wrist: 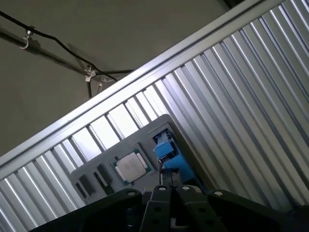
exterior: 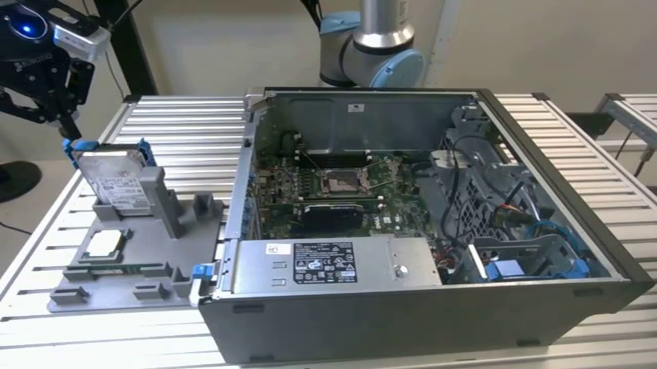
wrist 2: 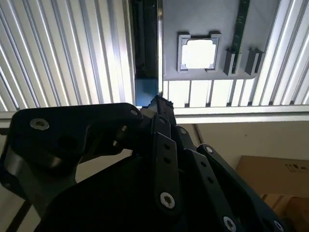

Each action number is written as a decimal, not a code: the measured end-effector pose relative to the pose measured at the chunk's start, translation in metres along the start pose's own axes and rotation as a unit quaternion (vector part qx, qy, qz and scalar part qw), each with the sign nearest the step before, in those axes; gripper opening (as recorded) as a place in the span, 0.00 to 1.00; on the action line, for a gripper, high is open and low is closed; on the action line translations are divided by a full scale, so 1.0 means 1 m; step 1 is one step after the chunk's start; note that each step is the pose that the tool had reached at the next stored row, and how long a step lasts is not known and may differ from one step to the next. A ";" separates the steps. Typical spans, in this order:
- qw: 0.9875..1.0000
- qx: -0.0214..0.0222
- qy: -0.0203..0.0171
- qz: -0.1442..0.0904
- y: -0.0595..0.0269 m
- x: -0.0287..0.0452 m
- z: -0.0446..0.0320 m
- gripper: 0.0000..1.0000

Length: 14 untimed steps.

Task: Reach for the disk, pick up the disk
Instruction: 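Pick up the disk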

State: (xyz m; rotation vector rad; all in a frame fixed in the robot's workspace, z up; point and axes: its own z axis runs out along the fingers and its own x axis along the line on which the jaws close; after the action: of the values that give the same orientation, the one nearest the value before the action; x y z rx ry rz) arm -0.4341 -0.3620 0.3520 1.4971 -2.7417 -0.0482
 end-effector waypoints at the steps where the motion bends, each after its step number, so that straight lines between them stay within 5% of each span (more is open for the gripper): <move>1: 1.000 0.000 0.000 -0.003 0.0000 0.0000 0.0000 0.00; 14: 0.999 0.001 0.002 -0.034 -0.0001 -0.0002 0.0000 0.00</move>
State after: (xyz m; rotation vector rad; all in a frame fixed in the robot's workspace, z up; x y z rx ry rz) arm -0.4339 -0.3619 0.3520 1.5890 -2.6875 -0.0448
